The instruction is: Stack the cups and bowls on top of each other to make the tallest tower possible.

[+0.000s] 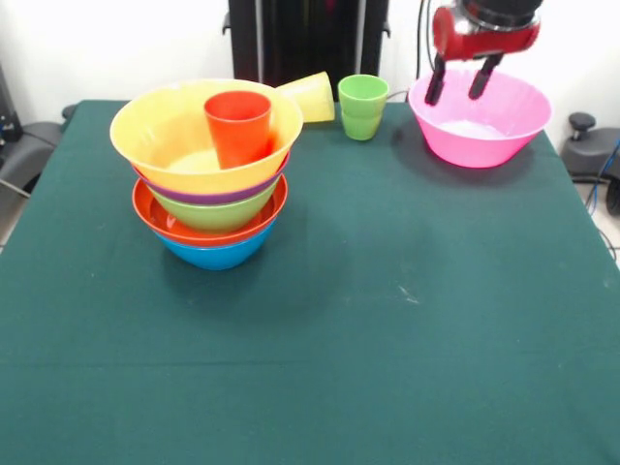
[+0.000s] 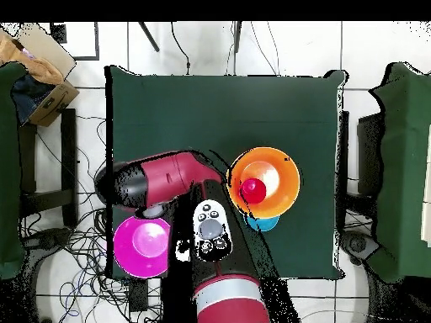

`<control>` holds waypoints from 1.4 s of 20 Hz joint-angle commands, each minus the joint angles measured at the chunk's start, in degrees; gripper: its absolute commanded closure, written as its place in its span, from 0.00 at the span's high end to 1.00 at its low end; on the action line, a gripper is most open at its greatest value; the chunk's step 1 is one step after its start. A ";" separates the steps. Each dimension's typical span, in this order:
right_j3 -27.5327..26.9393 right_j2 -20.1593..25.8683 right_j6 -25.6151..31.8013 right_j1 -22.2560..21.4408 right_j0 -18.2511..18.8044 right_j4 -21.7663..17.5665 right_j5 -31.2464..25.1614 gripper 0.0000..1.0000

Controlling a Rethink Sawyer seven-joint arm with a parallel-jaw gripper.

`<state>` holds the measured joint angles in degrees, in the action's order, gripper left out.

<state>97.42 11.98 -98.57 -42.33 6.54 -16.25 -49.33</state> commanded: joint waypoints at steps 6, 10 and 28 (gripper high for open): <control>7.55 1.73 0.98 8.65 7.37 -8.63 23.25 1.00; 8.70 3.31 1.29 9.79 9.76 -8.35 24.79 1.00; 2.05 4.18 -2.66 0.76 4.15 2.65 2.86 1.00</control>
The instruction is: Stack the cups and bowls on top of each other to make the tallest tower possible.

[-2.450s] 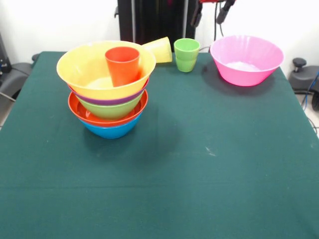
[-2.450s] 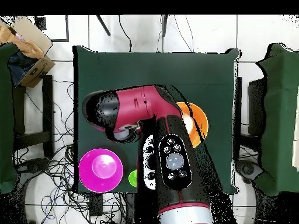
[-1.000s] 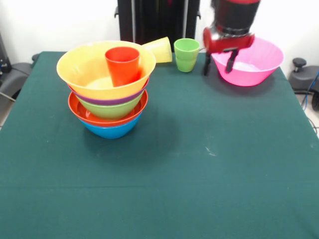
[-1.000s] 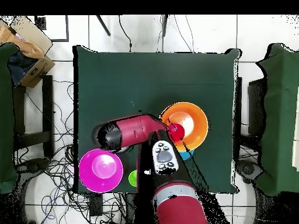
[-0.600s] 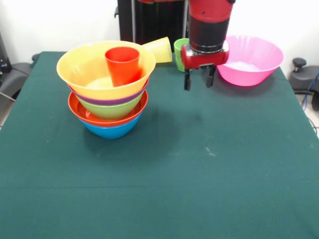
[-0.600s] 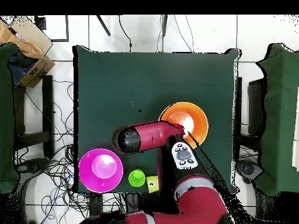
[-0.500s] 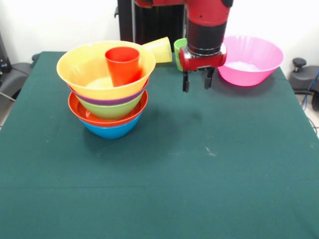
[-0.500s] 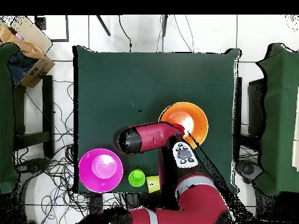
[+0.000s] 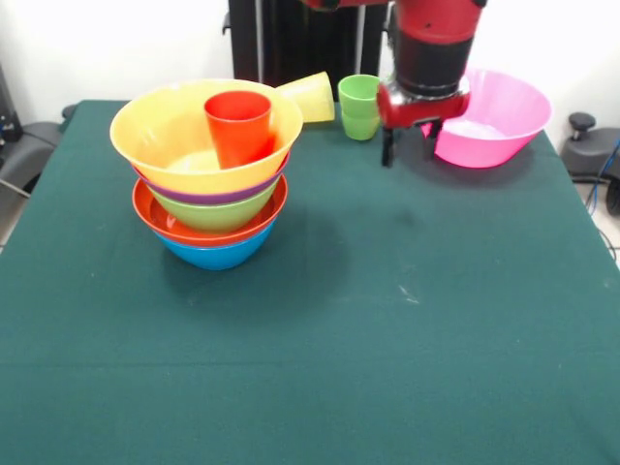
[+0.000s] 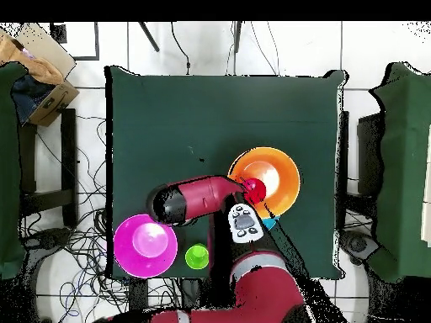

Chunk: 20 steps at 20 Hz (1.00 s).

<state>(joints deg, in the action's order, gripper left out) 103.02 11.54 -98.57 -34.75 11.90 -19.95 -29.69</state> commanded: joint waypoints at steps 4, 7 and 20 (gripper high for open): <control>-5.42 5.19 -0.32 -7.55 -0.93 8.24 -25.24 1.00; -4.97 5.49 -0.16 -7.82 -0.99 8.81 -26.11 1.00; 4.97 0.59 -7.16 -2.22 -4.81 4.68 -13.89 1.00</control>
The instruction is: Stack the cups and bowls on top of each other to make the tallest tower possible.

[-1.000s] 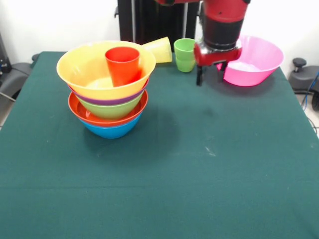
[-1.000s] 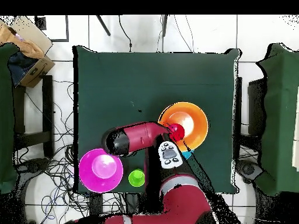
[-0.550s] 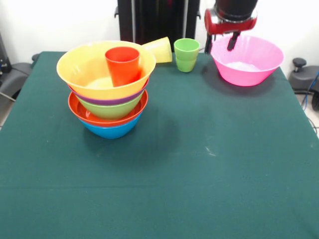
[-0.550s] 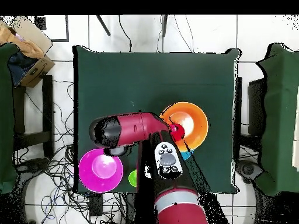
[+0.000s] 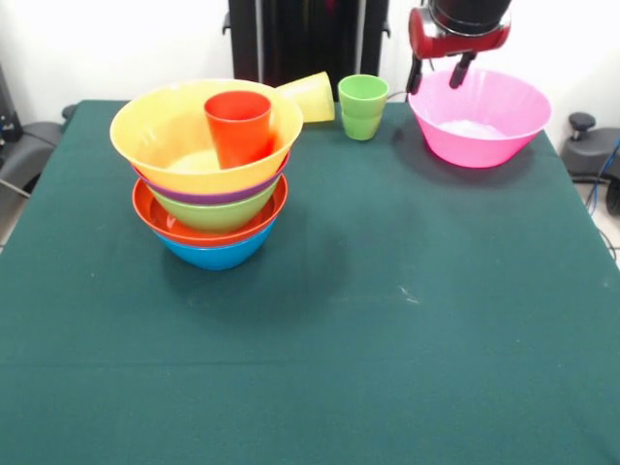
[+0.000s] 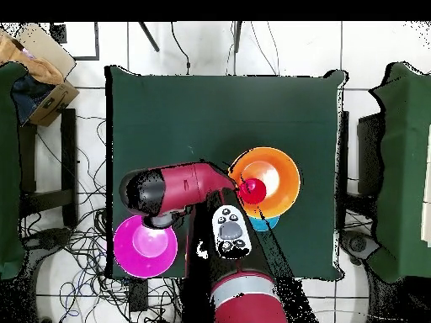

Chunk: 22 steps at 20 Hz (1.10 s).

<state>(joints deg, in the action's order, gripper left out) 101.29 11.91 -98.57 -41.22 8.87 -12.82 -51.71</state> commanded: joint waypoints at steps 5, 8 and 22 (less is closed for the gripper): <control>10.75 0.45 -6.30 3.86 -0.76 -2.28 14.71 1.00; 11.13 -0.17 -6.36 4.67 -1.23 -3.07 17.30 1.00; 15.45 -3.67 -7.66 7.68 -4.01 -5.49 27.96 1.00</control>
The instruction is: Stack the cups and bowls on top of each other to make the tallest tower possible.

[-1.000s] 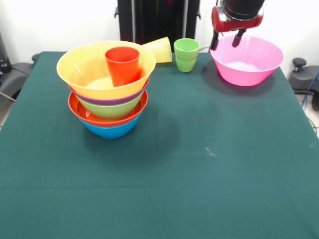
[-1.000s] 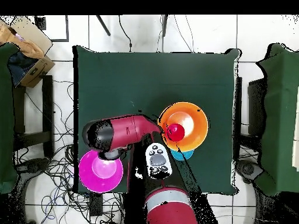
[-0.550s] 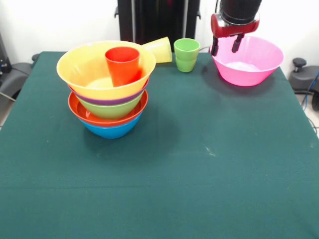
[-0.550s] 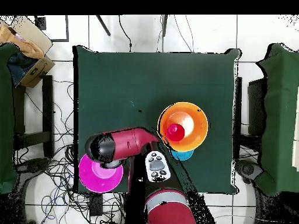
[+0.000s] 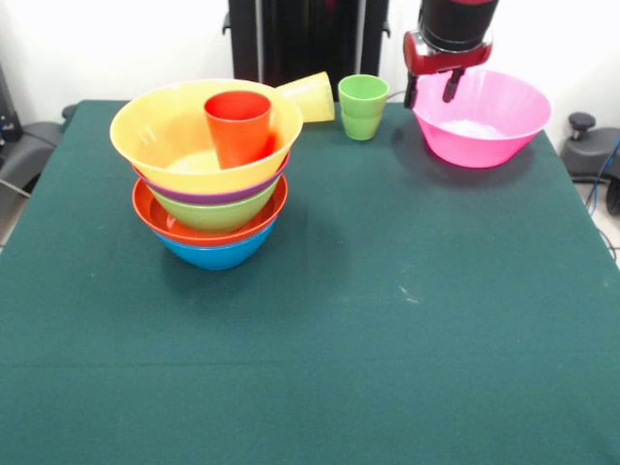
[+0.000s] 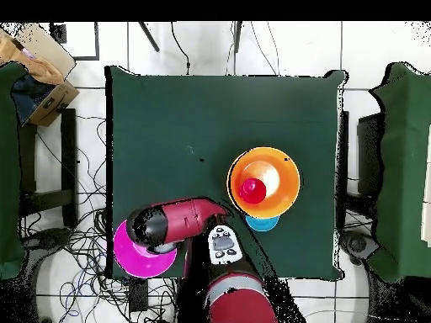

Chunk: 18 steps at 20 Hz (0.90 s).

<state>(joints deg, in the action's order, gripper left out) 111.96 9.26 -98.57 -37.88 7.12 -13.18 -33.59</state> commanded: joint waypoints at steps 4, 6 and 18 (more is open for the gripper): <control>5.65 -2.76 -9.04 7.27 -4.13 -6.70 16.72 1.00; 5.64 -3.28 -9.41 8.62 -4.81 -6.59 18.78 1.00; 4.98 -6.03 -8.54 14.12 -7.56 -5.47 27.26 1.00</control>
<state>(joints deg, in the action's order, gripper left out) 116.25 2.71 -98.59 -27.29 0.88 -16.62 -10.80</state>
